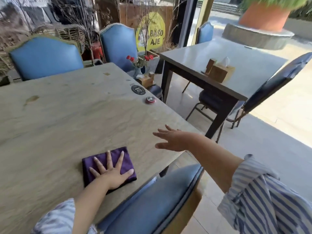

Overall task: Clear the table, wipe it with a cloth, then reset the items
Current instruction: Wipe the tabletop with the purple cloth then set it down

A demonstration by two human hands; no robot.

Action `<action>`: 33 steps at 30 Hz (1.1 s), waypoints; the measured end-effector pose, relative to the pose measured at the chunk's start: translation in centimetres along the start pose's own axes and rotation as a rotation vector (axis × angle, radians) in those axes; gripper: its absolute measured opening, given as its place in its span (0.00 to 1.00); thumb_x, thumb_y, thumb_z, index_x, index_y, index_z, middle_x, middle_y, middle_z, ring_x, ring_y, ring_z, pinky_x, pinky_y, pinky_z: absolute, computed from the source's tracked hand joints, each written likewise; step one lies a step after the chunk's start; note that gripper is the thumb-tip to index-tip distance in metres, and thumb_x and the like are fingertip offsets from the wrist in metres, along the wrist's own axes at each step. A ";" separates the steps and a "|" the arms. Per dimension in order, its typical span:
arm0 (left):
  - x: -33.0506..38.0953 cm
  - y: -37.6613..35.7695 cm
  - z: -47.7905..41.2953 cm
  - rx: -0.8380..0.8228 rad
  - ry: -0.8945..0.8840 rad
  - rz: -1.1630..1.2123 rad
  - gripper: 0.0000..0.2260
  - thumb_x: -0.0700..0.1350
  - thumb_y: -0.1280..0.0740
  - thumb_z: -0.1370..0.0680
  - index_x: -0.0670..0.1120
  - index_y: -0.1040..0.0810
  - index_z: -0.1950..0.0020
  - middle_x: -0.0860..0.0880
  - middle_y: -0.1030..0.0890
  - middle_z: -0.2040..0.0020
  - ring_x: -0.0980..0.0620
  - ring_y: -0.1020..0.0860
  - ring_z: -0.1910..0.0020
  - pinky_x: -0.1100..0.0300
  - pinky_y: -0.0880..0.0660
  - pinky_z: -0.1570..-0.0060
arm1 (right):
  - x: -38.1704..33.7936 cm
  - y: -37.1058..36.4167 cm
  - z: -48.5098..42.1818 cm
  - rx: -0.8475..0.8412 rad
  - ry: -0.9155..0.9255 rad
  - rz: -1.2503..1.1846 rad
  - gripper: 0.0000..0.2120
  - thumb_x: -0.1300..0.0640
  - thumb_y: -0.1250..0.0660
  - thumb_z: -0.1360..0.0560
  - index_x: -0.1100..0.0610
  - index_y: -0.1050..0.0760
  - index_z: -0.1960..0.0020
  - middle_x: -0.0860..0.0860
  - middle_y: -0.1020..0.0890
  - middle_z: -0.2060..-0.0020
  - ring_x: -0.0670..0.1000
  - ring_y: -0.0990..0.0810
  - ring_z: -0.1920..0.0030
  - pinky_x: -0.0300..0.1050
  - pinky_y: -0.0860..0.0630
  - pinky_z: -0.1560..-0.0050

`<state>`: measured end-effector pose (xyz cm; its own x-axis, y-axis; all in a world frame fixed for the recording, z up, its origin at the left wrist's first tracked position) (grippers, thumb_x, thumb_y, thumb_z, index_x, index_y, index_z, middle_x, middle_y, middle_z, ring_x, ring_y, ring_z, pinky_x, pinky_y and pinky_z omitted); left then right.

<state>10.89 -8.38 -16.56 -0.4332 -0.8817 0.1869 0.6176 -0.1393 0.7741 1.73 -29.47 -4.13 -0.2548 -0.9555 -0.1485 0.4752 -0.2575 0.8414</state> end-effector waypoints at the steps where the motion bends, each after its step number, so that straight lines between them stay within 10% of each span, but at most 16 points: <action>1: 1.4 0.4 -0.6 -0.009 0.006 -0.004 0.37 0.71 0.49 0.27 0.63 0.69 0.28 0.47 0.76 0.28 0.29 0.73 0.32 0.30 0.64 0.35 | 1.7 0.0 -0.7 0.001 0.003 -0.022 0.31 0.40 0.49 0.21 0.49 0.54 0.23 0.49 0.53 0.23 0.55 0.61 0.24 0.64 0.53 0.27; 16: 21.9 4.5 -12.5 0.115 0.351 0.212 0.39 0.73 0.50 0.29 0.63 0.68 0.27 0.48 0.74 0.27 0.29 0.71 0.30 0.29 0.63 0.34 | 23.0 3.5 -11.2 0.047 0.355 -0.072 0.30 0.43 0.44 0.21 0.48 0.51 0.24 0.49 0.50 0.23 0.54 0.58 0.24 0.53 0.51 0.25; 33: 19.9 12.4 -22.7 0.231 0.694 0.489 0.36 0.72 0.48 0.27 0.65 0.66 0.27 0.48 0.72 0.25 0.30 0.70 0.30 0.30 0.61 0.34 | 25.9 11.5 -31.0 0.024 0.726 -0.163 0.31 0.37 0.45 0.24 0.49 0.45 0.25 0.49 0.46 0.24 0.50 0.55 0.23 0.49 0.51 0.24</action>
<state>24.82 -37.87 -16.91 0.3878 -0.9044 0.1778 0.4487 0.3537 0.8207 26.68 -61.66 -14.44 0.3044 -0.7622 -0.5714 0.4580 -0.4089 0.7894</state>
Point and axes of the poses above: each hand's wrist, its own z-axis away from the middle knuckle, its own y-axis out of the back of the hand, x = y × z, the point moved 1 cm from there along -z, towards the middle knuckle
